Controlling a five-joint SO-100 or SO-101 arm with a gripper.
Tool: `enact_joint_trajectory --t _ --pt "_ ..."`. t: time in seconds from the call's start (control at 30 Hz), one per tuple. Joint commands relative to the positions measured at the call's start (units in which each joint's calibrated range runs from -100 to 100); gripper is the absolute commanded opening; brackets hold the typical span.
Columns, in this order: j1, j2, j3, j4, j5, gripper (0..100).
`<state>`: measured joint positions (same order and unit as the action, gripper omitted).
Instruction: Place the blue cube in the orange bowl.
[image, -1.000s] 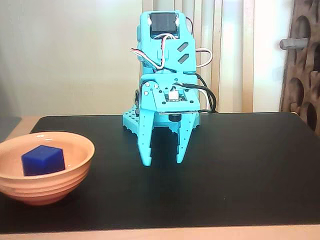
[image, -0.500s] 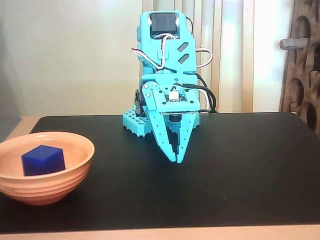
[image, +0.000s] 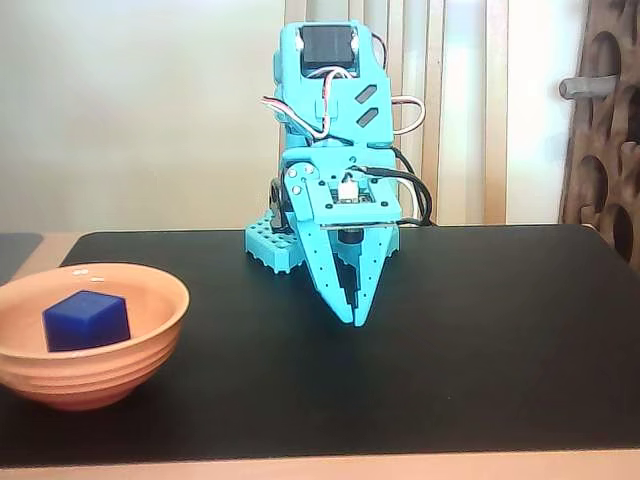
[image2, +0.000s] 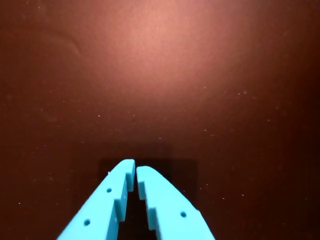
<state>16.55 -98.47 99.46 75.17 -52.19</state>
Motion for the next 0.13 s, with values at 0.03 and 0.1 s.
enact_joint_trajectory --t 0.03,0.1 --pt "0.1 -0.9 0.5 0.7 0.0 0" --pt "0.1 -0.9 0.5 0.7 0.0 0"
